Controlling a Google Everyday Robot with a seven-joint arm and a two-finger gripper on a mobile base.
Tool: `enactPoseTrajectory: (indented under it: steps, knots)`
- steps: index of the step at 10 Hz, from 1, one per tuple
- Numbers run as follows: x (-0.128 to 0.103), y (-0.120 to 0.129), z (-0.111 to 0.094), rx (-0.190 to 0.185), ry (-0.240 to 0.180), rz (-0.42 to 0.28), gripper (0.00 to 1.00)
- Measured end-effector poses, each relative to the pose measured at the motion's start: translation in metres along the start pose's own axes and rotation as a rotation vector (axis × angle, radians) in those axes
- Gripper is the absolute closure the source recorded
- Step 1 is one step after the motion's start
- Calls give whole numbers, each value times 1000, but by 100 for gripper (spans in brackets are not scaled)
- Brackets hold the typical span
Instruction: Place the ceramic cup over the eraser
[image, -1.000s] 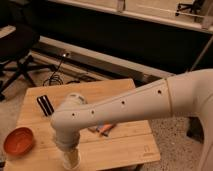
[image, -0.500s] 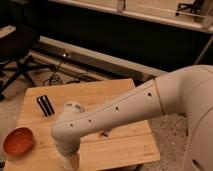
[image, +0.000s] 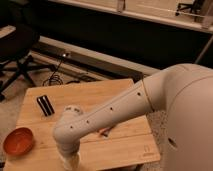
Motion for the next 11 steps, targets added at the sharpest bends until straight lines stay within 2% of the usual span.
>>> enactPoseTrajectory:
  steps: [2,3,5,6,7,8,9,11]
  knots:
    - [4,2,8,23,10,1,64]
    - [5,6,8,24,13,7,72]
    - [10,26,-7,23,13,23,94]
    - [12,43,-23,23,0,28,99]
    - [16,57,-37,23,-12,23,100]
    - [27,85,-63,31,-54,0,100]
    - [35,108,-80,43,-95,-20,100]
    - [52,153,-103,72,-156,-58,100]
